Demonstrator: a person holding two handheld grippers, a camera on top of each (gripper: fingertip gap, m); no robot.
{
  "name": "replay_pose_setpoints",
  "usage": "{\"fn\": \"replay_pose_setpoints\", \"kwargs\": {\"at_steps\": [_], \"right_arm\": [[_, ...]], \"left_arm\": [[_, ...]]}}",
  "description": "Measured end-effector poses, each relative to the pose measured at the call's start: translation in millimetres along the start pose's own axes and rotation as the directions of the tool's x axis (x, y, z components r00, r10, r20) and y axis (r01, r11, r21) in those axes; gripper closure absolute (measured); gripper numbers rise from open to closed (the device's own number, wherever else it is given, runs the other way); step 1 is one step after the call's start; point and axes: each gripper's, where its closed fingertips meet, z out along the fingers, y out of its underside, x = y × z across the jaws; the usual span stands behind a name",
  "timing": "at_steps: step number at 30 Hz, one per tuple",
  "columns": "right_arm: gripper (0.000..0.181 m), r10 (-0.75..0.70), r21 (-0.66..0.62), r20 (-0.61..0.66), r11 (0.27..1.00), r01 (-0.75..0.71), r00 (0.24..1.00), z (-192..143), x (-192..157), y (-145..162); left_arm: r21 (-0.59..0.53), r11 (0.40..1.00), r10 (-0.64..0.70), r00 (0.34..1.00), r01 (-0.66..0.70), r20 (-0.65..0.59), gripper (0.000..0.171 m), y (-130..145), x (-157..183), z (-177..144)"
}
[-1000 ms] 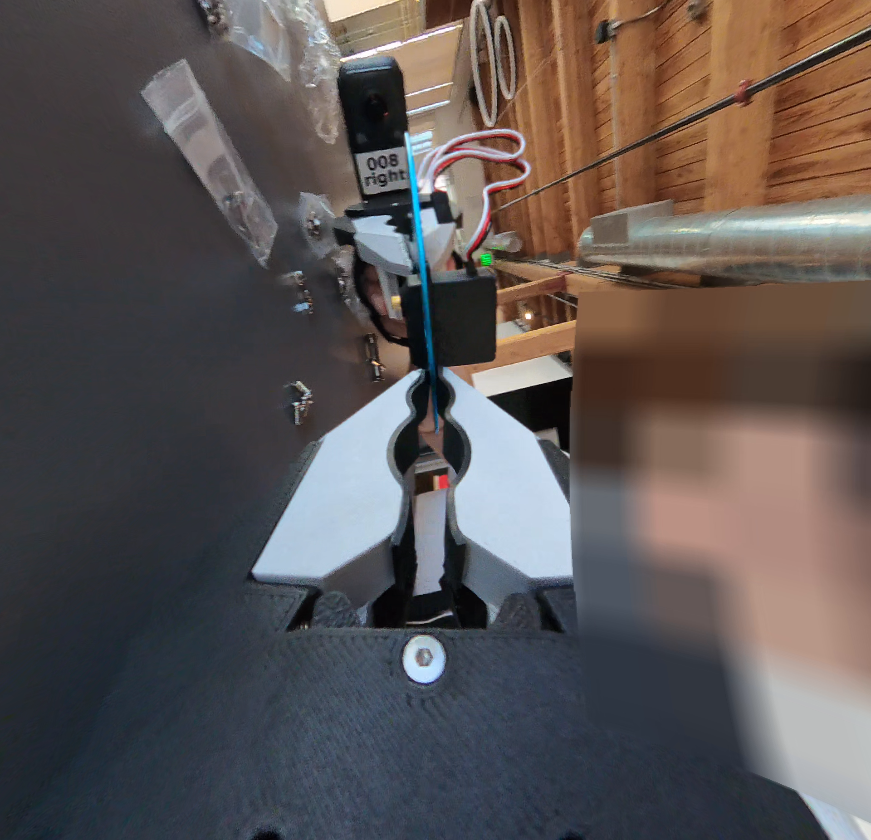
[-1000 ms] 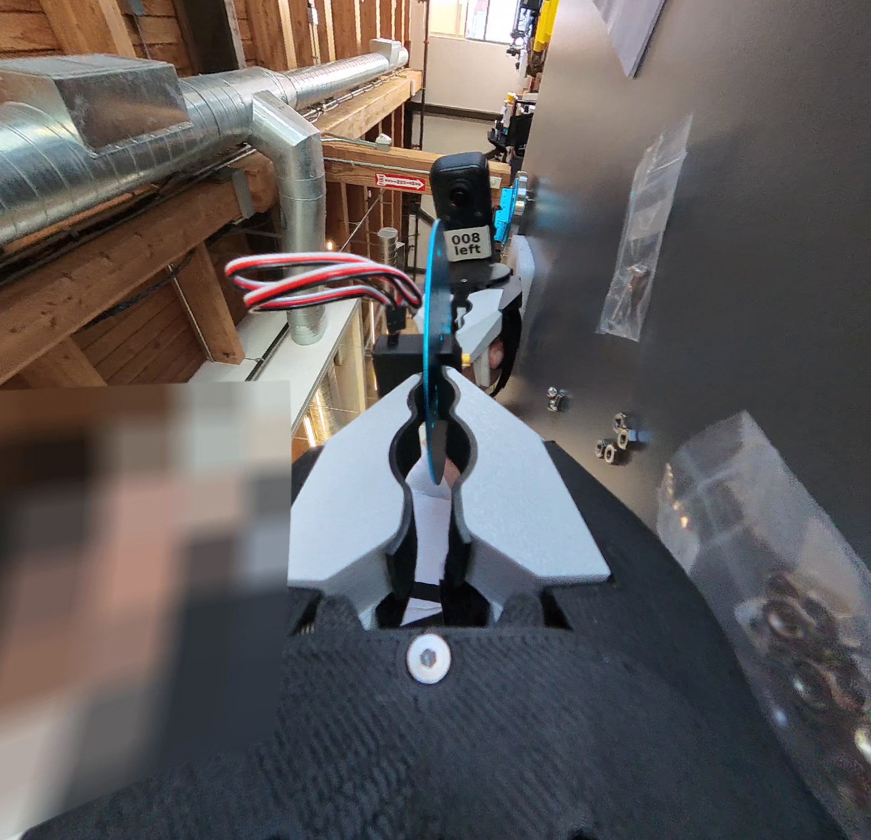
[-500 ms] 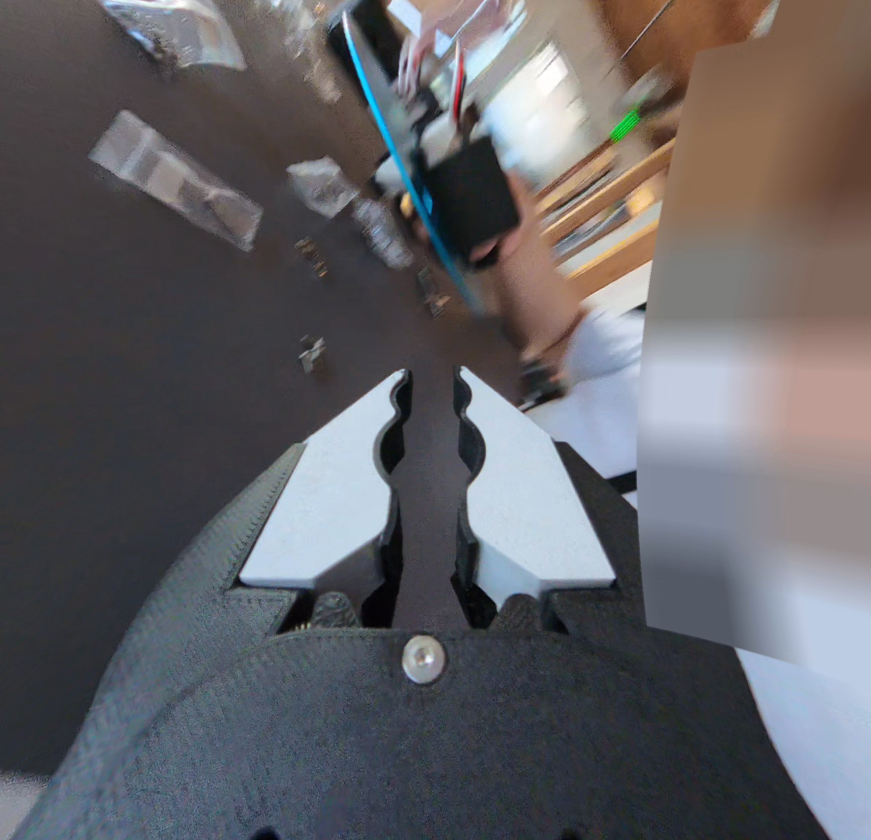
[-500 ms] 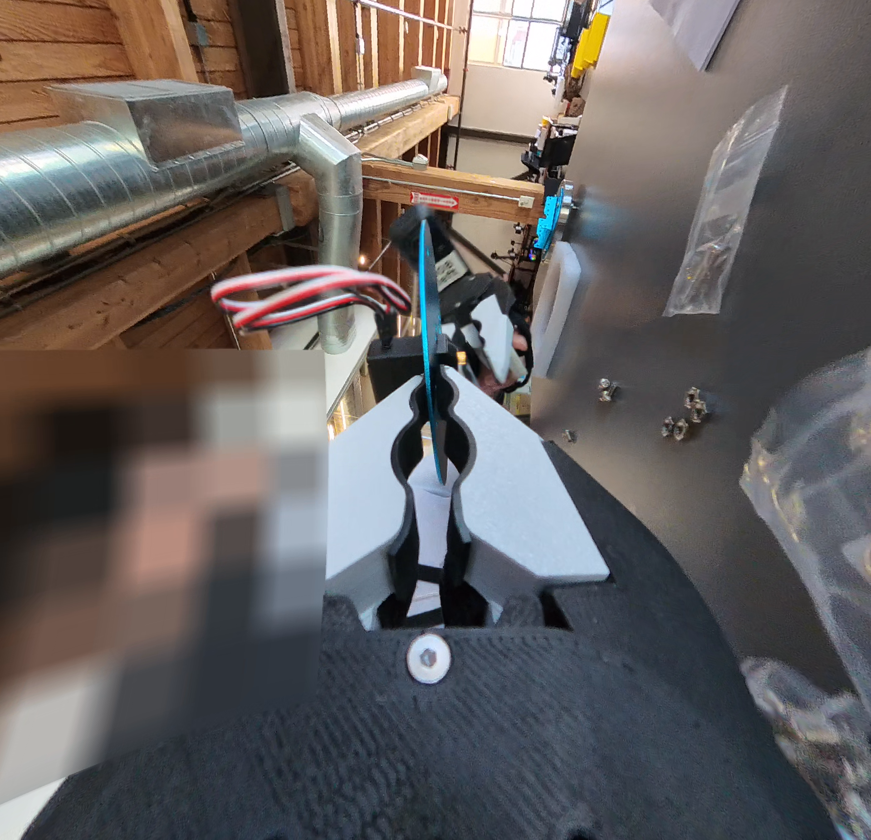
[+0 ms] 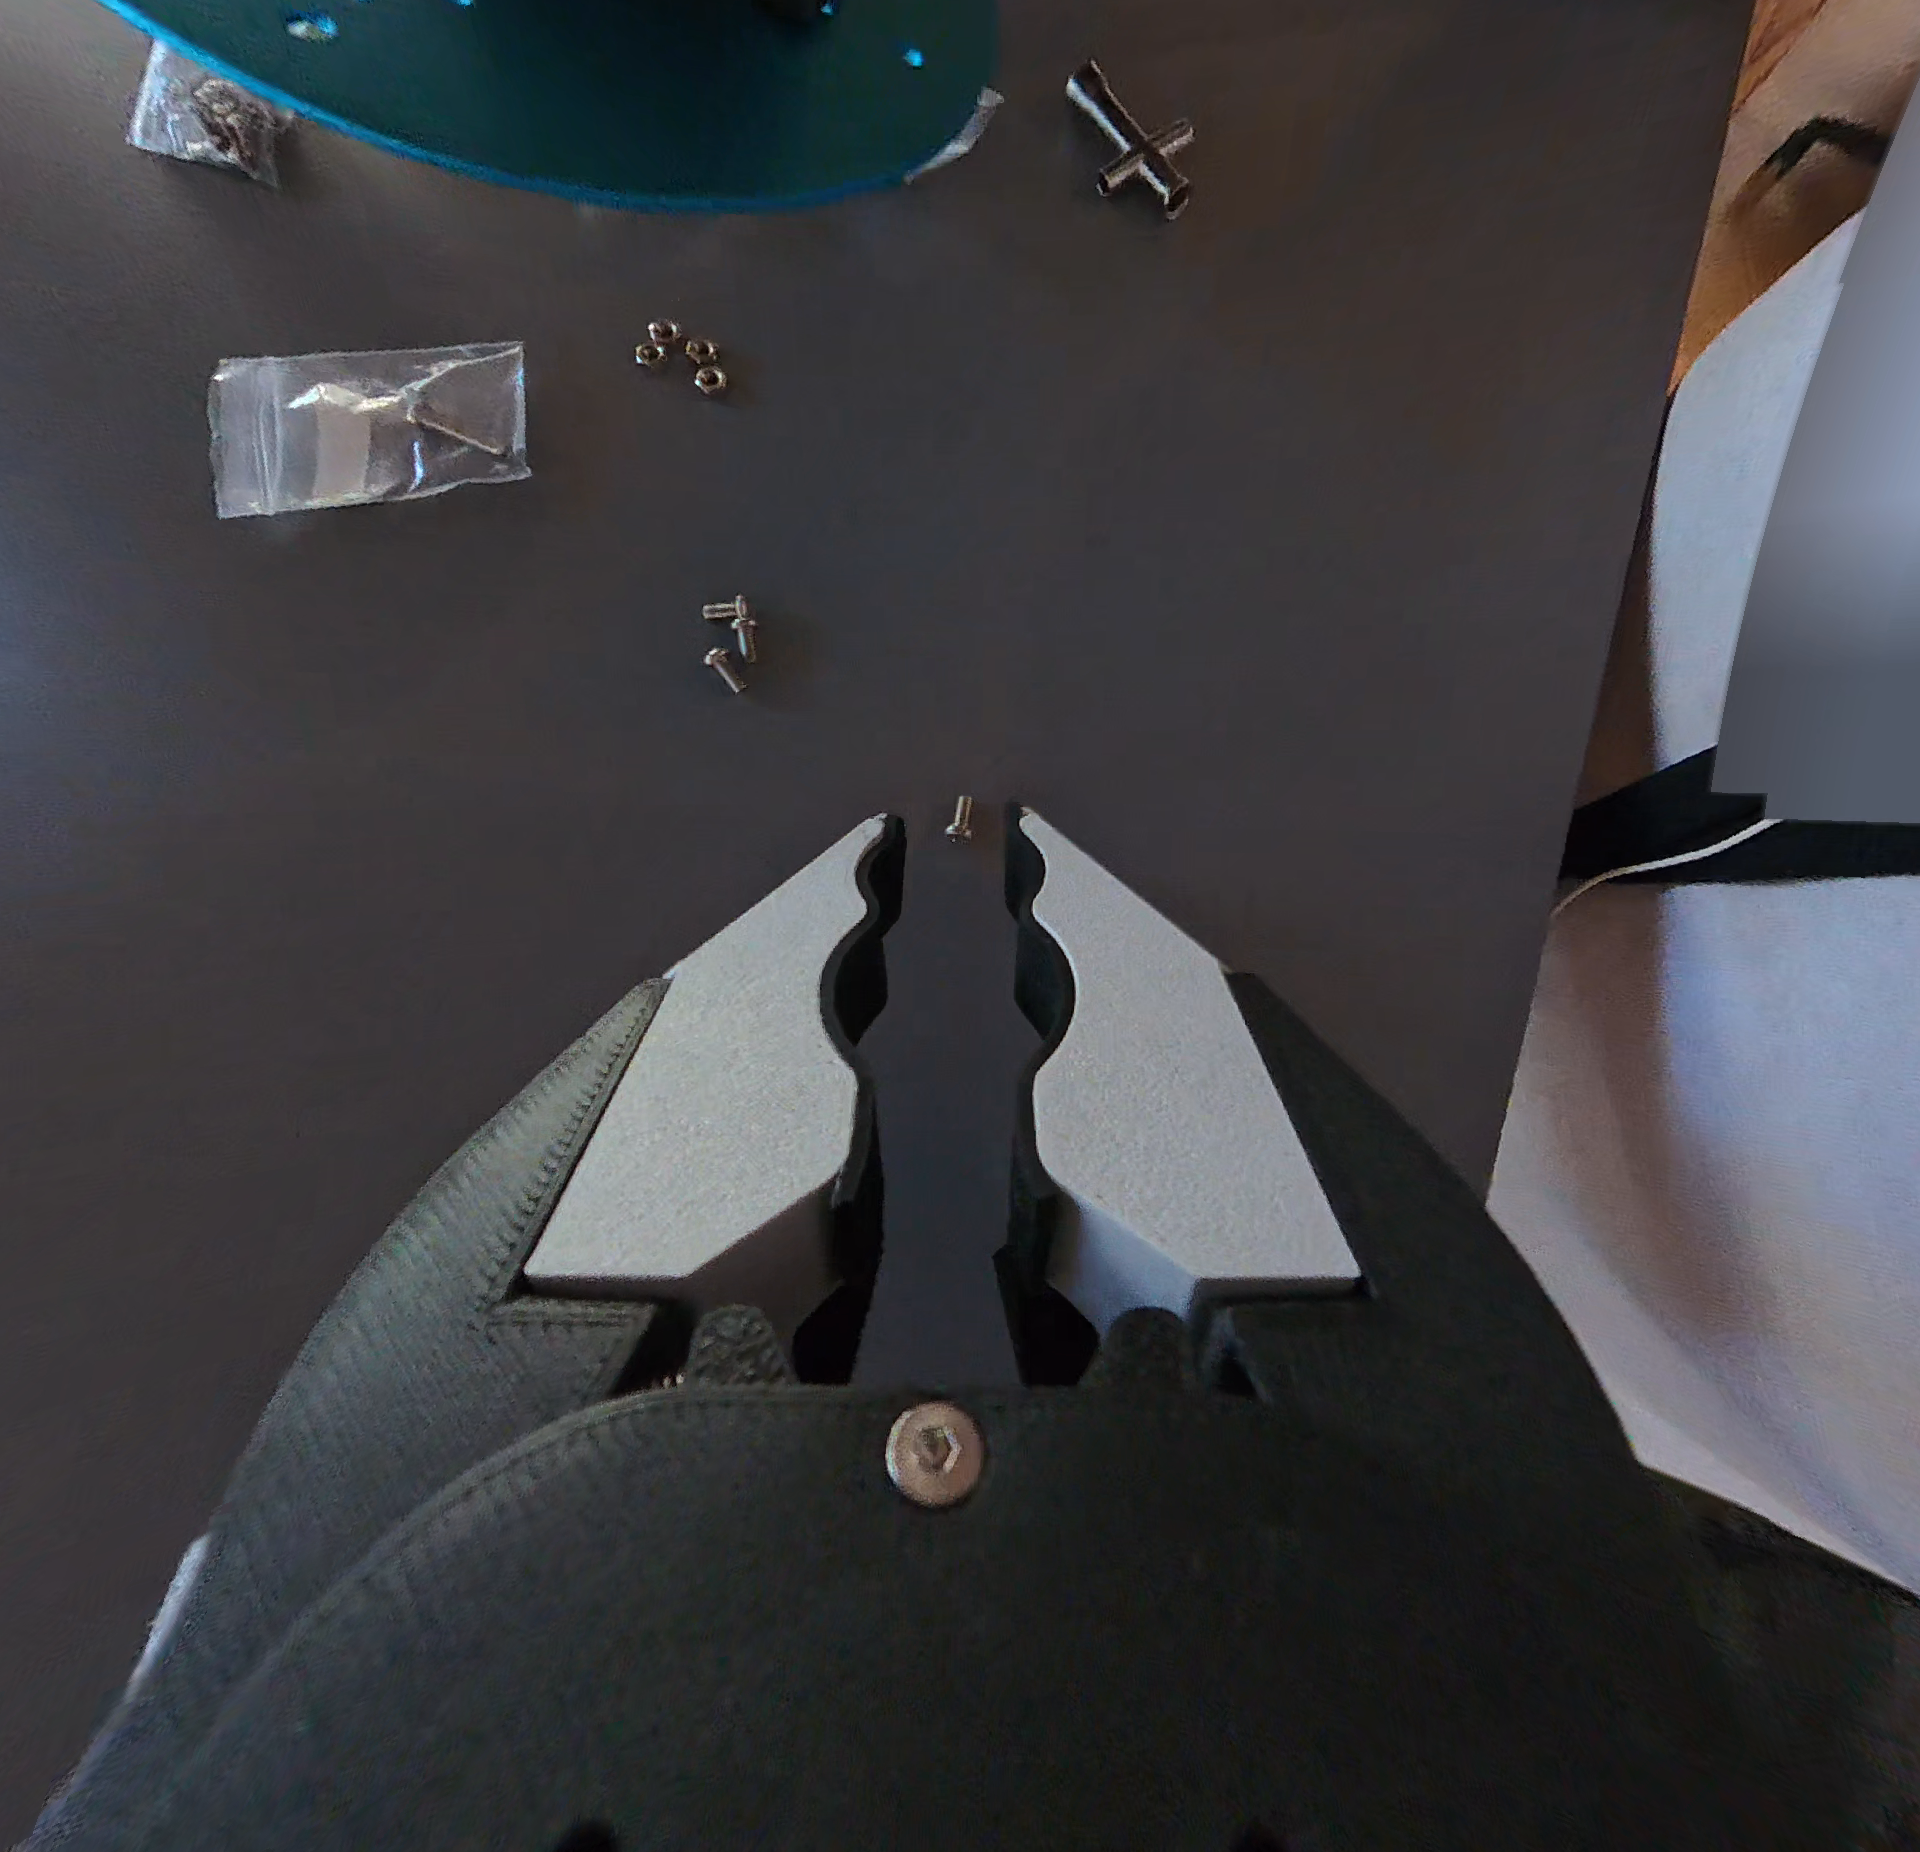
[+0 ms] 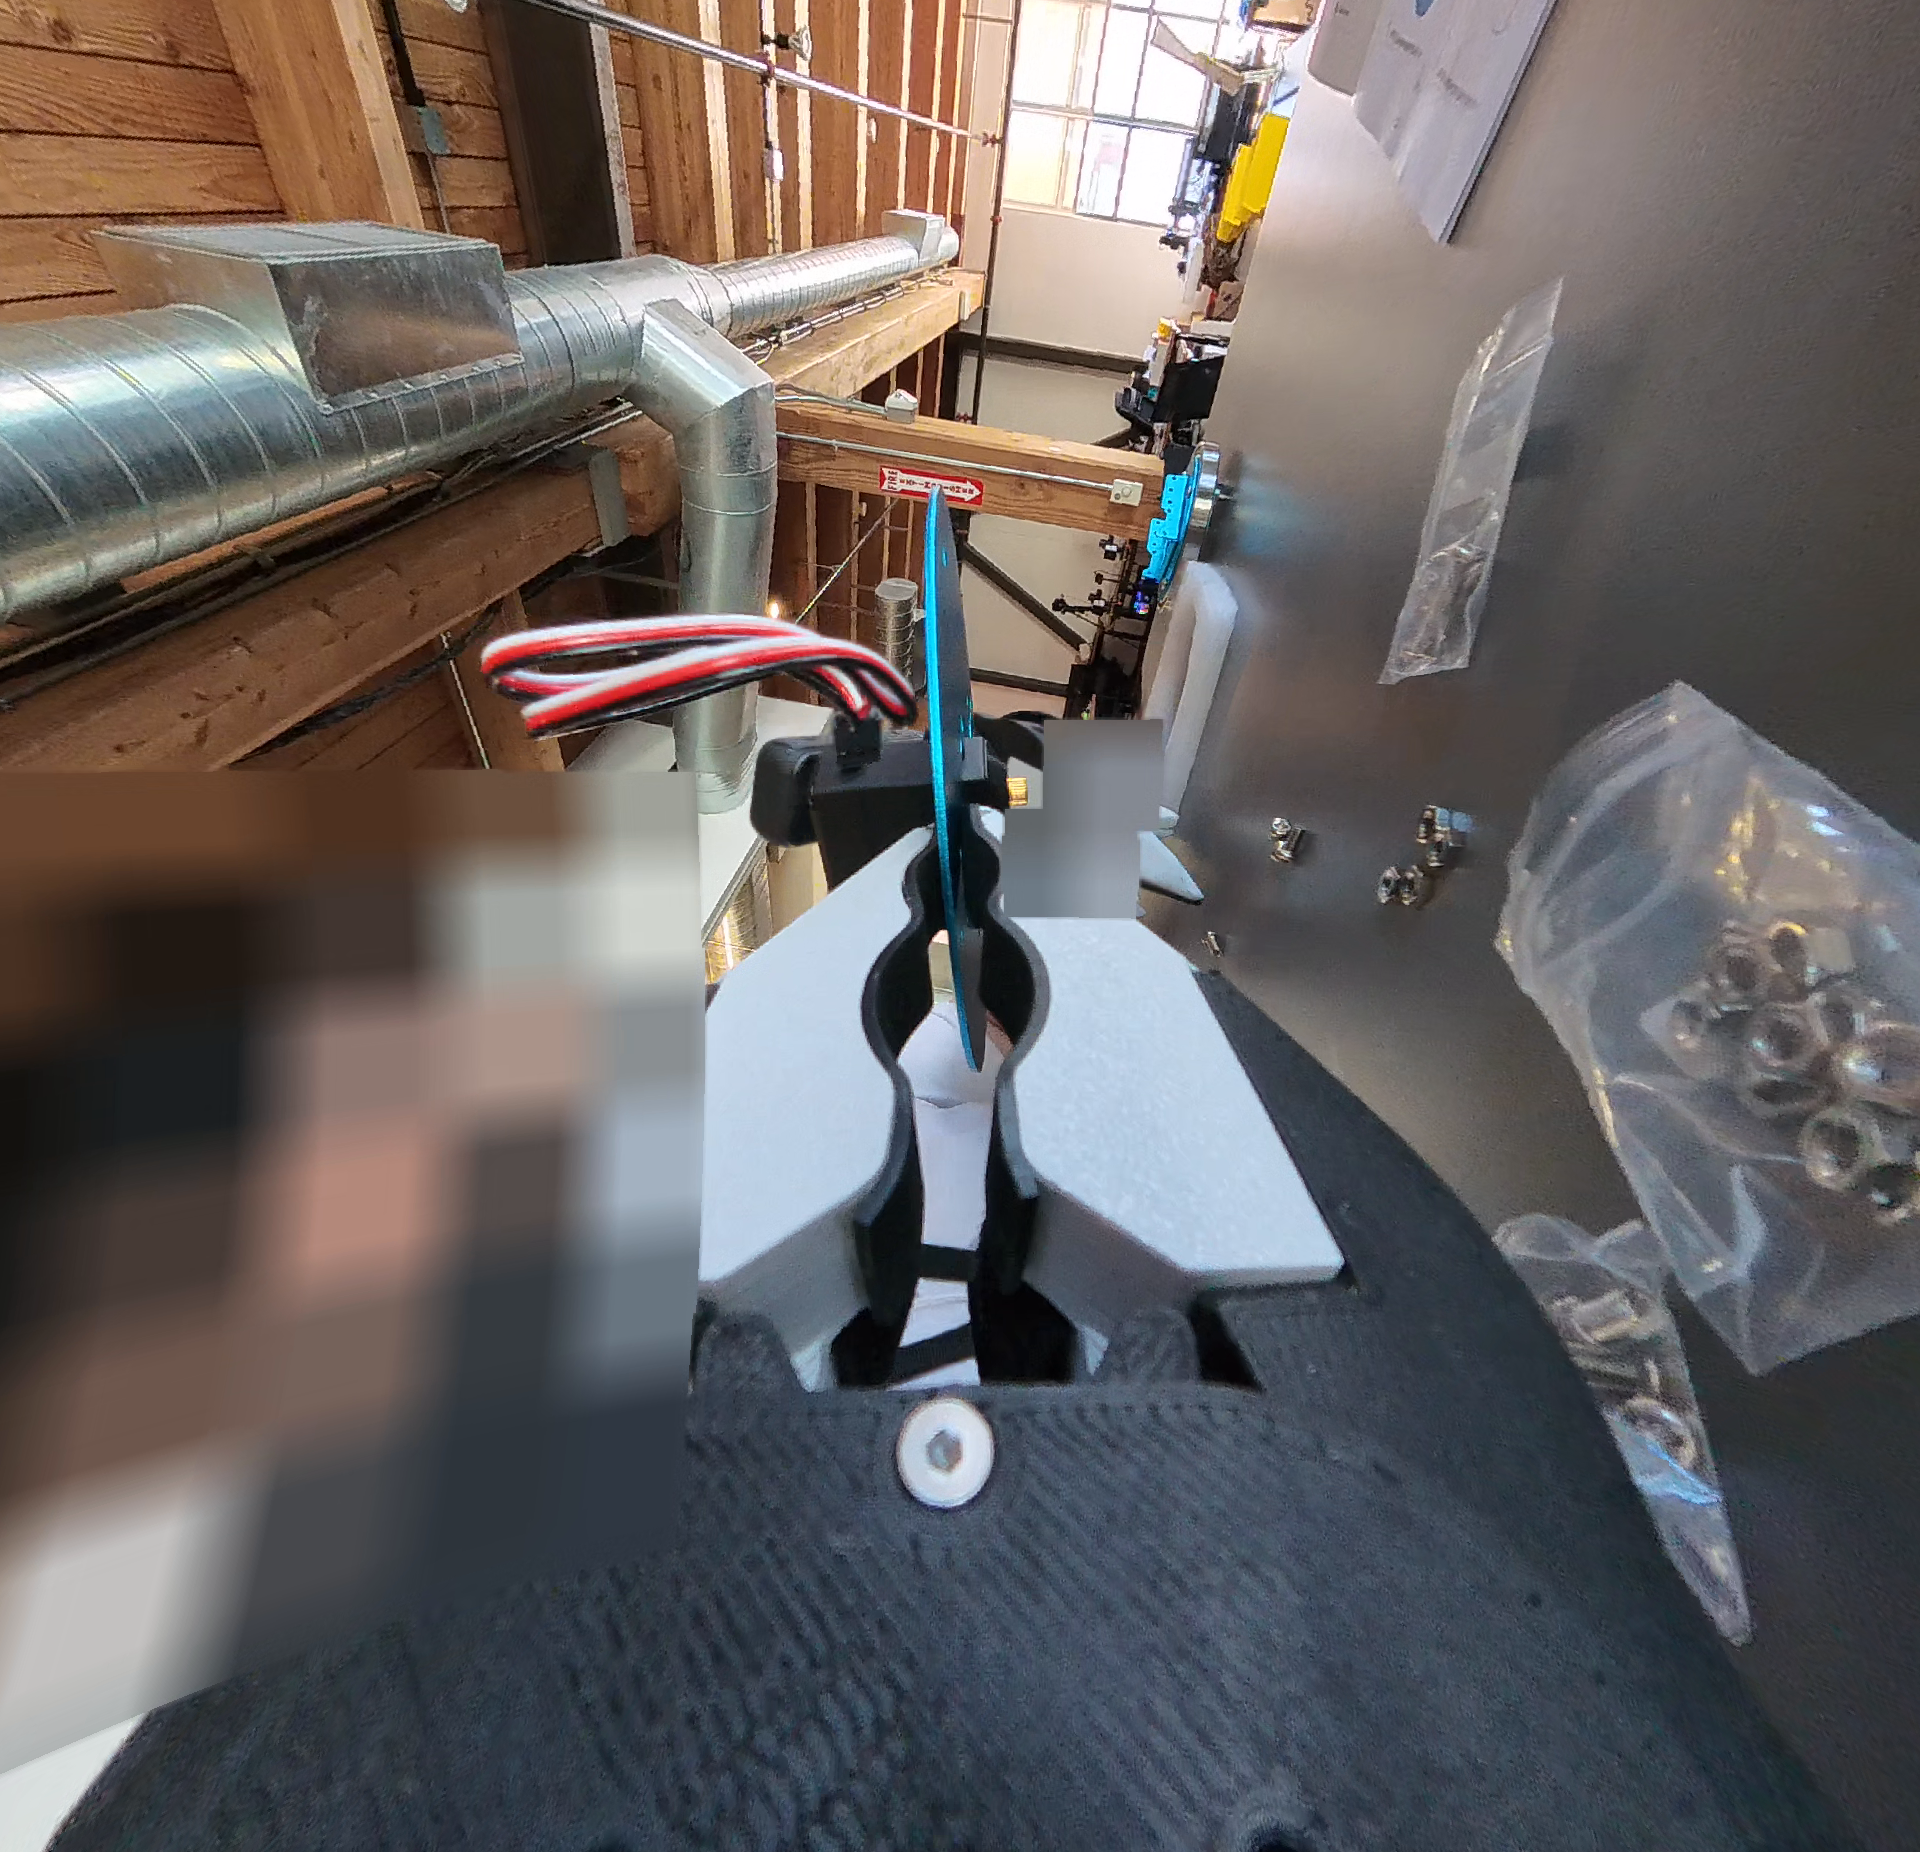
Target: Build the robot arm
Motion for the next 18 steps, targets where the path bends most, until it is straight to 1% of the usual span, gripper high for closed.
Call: {"fn": "replay_pose_setpoints", "kwargs": {"at_steps": [1, 4, 11, 18], "right_arm": [[0.181, 0.001, -0.001, -0.001, 1.0, -0.001, 1.0, 0.0, 0.8, 0.3], [0.181, -0.001, -0.004, -0.009, 1.0, 0.001, 1.0, -0.2, 2.5, 1.0], [0.181, -0.011, -0.006, -0.018, 1.0, 0.011, 1.0, -1.3, 2.3, 0.9], [0.181, -0.001, 0.0, -0.034, 1.0, 0.001, 0.999, -1.1, 7.0, 0.9]], "left_arm": [[-0.021, 1.0, 0.013, 1.0, -0.013, -0.001, 0.154, 2.3, 0.8, 1.7], [-0.065, 0.997, 0.047, 0.999, -0.046, 0.006, 0.156, 7.3, 0.5, 6.4], [-0.065, 0.994, 0.087, 0.996, -0.085, 0.028, 0.166, 6.7, -0.1, 8.7], [-0.058, 0.992, 0.113, 0.992, -0.109, 0.056, 0.167, 6.1, 1.8, 9.6]]}}
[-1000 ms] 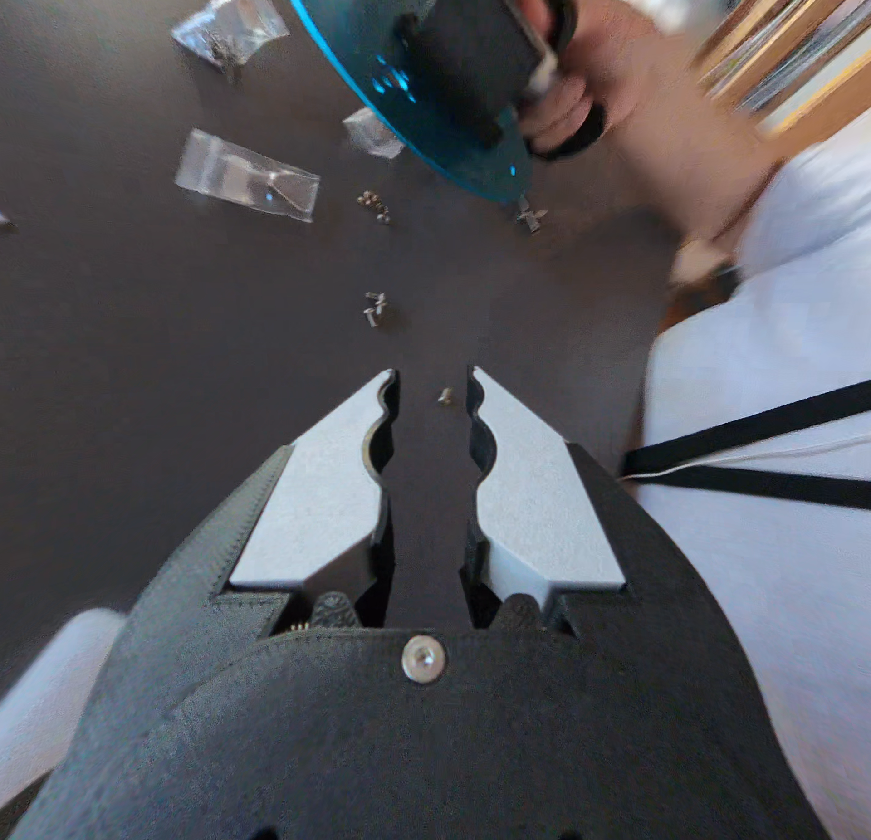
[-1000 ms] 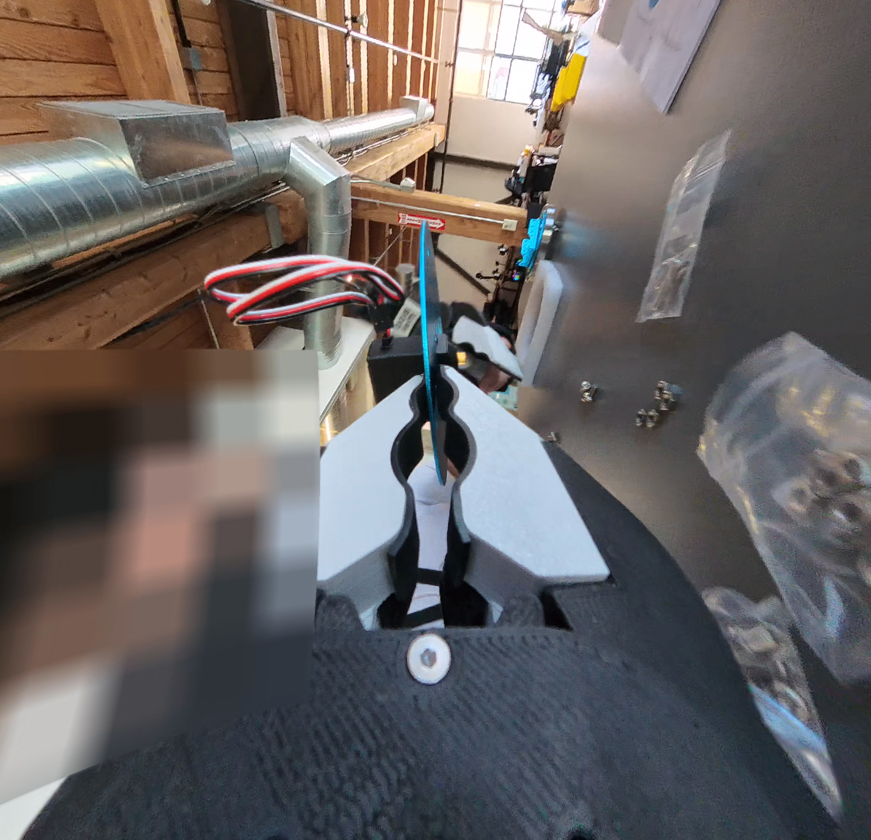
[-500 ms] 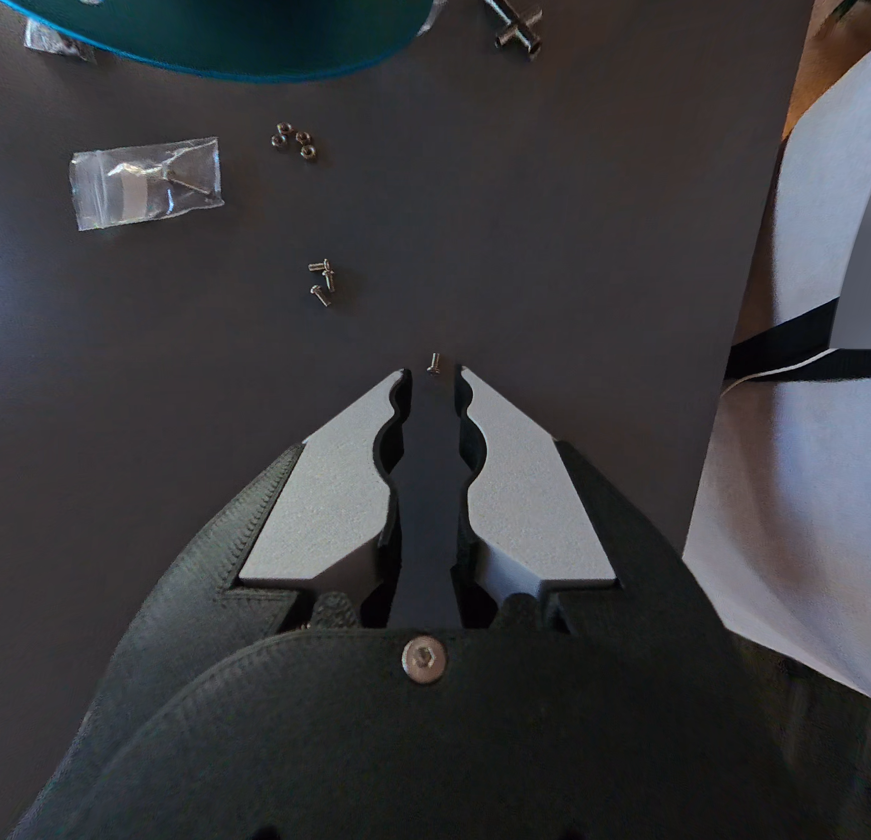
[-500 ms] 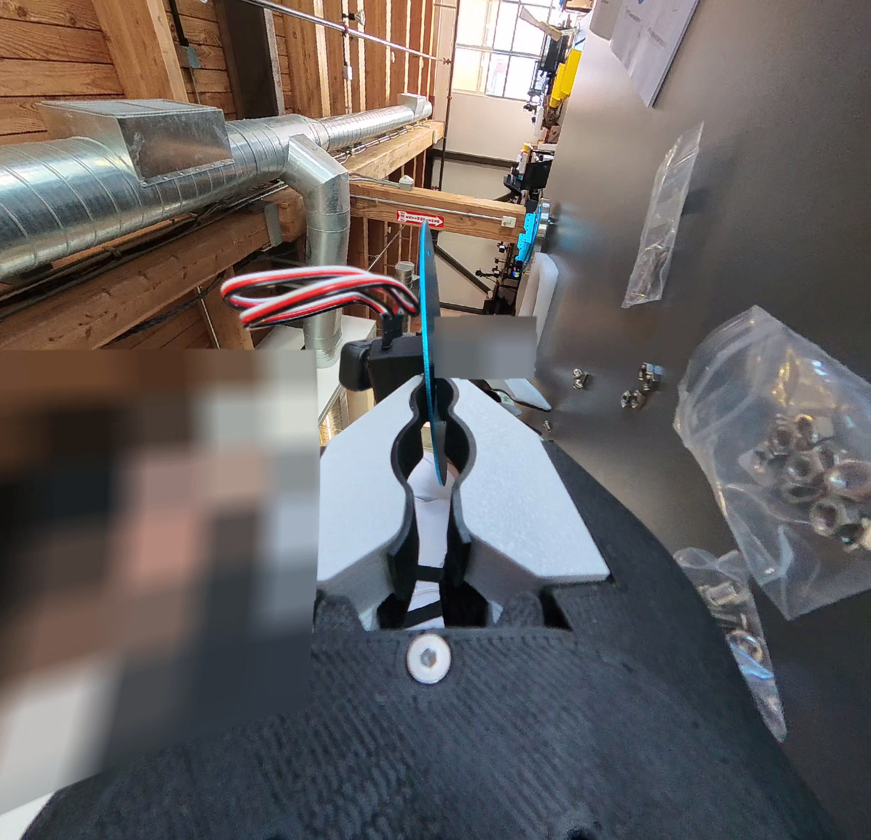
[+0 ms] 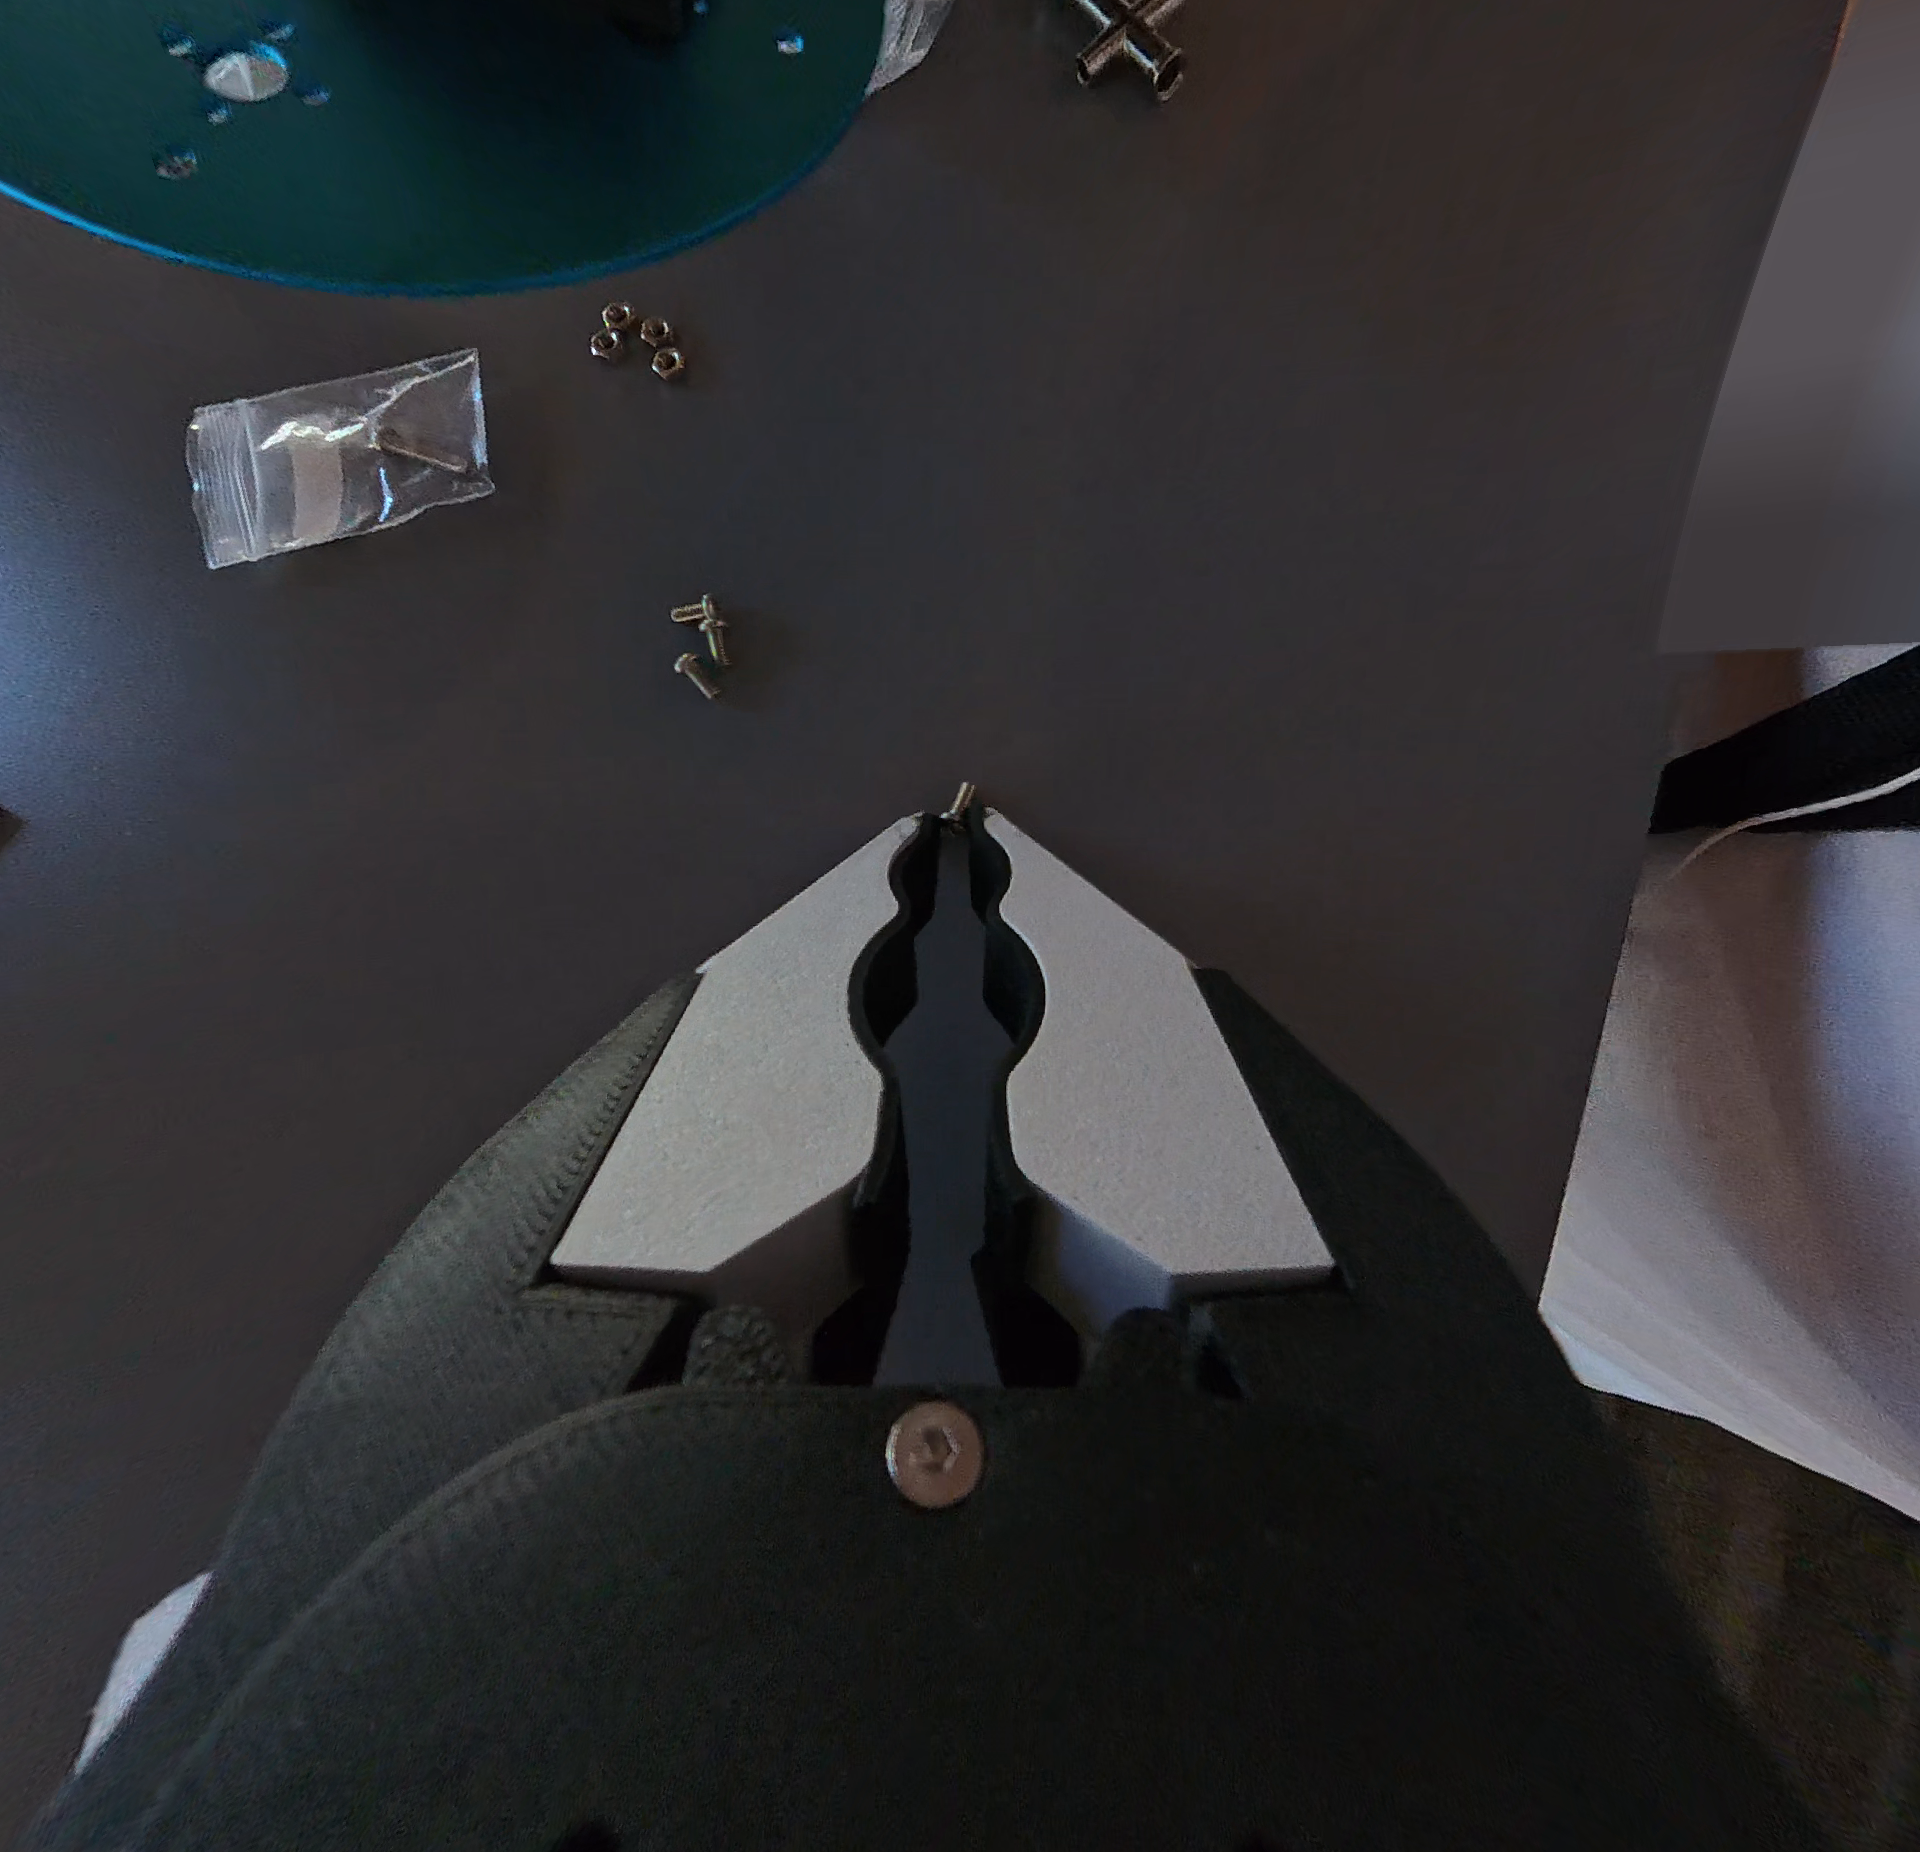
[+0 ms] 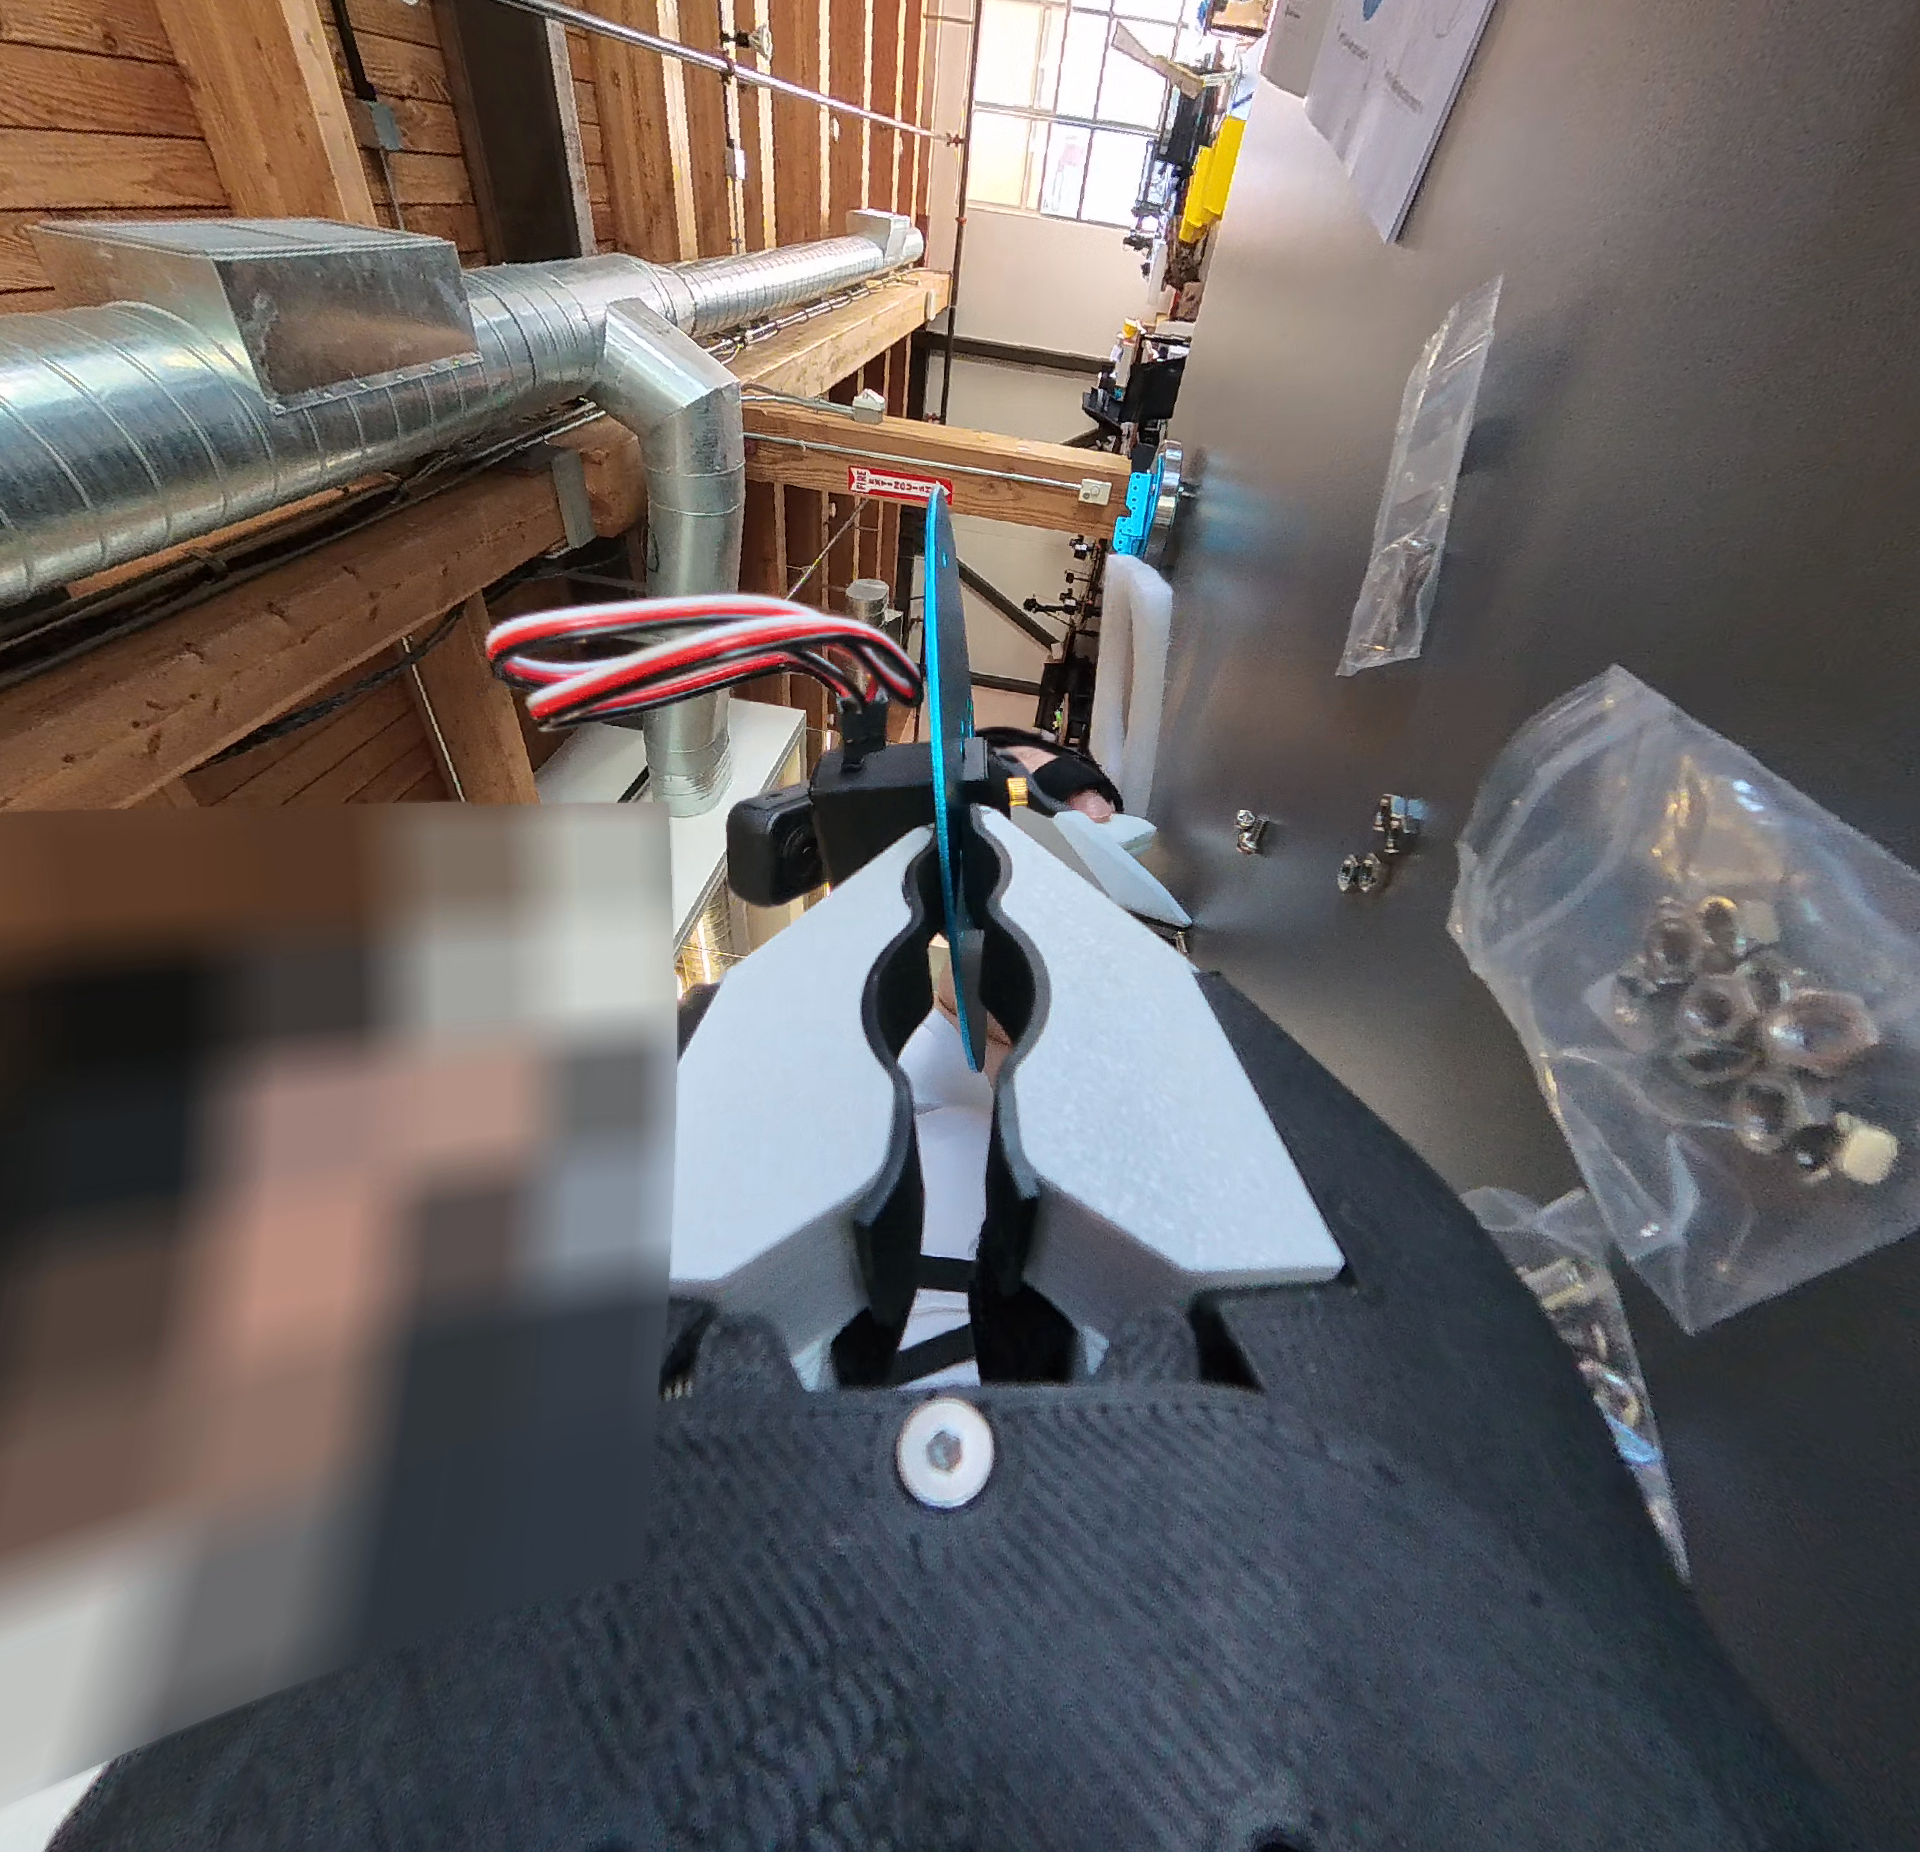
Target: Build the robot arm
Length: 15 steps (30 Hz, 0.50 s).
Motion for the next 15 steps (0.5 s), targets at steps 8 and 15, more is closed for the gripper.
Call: {"fn": "replay_pose_setpoints", "kwargs": {"at_steps": [8, 15], "right_arm": [[0.181, 0.039, 0.033, 0.03, 0.999, -0.04, 0.999, 4.3, -0.3, 0.3], [0.181, 0.039, 0.063, 0.037, 0.997, -0.042, 0.999, 6.8, -1.6, -1.1]], "left_arm": [[0.007, 0.984, -0.177, 0.984, 0.177, 0.014, 0.17, -1.3, -5.5, -1.2], [0.101, 0.934, -0.338, 0.94, 0.342, -0.048, 0.171, -17.2, -19.4, -19.5]]}}
